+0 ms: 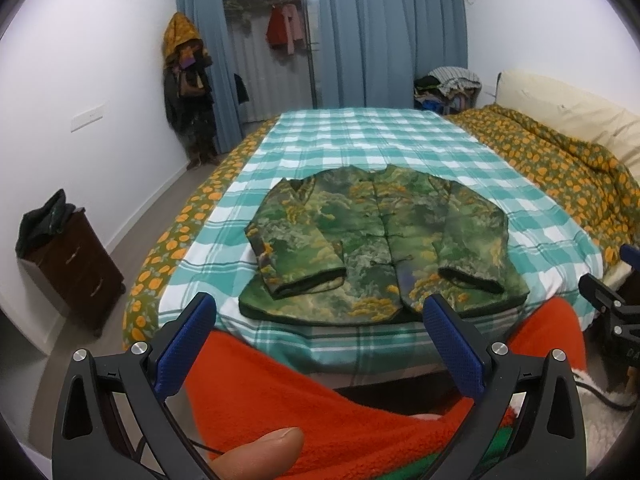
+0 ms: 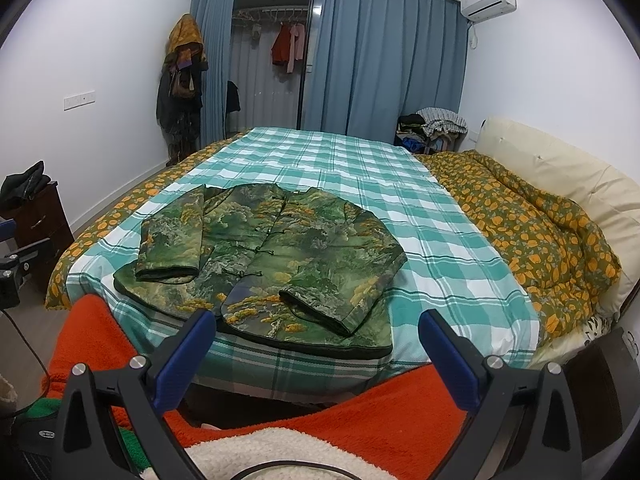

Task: Fold large clothes

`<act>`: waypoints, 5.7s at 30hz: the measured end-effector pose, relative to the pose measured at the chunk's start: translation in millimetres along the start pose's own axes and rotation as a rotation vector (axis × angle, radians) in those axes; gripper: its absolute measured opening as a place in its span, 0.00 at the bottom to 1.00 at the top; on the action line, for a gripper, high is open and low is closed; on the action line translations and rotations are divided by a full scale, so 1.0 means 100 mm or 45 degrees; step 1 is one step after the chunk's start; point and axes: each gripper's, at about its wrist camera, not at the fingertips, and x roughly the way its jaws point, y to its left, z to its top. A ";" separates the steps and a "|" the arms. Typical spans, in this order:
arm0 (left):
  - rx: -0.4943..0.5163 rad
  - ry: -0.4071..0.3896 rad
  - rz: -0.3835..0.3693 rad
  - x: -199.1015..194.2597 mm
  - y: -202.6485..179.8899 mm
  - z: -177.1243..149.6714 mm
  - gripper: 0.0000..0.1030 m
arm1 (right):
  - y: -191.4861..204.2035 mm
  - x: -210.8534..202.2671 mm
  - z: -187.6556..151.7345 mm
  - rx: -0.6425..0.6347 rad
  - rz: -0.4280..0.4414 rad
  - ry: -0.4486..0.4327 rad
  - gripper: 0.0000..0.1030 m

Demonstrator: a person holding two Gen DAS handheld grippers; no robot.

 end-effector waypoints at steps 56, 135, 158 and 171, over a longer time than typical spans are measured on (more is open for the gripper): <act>0.008 0.028 -0.006 0.04 -0.05 -0.06 1.00 | 0.03 -0.01 -0.06 0.010 0.013 0.007 1.00; -0.093 0.147 -0.205 1.86 0.19 0.88 1.00 | 0.00 3.32 -0.26 -0.246 0.348 0.454 0.37; 0.126 0.206 -0.071 2.69 0.41 0.54 1.00 | -3.26 2.42 1.00 0.182 -0.432 0.058 0.09; 0.716 0.435 -0.289 3.31 0.15 -0.06 1.00 | -2.97 2.55 0.32 0.333 -0.479 0.148 0.56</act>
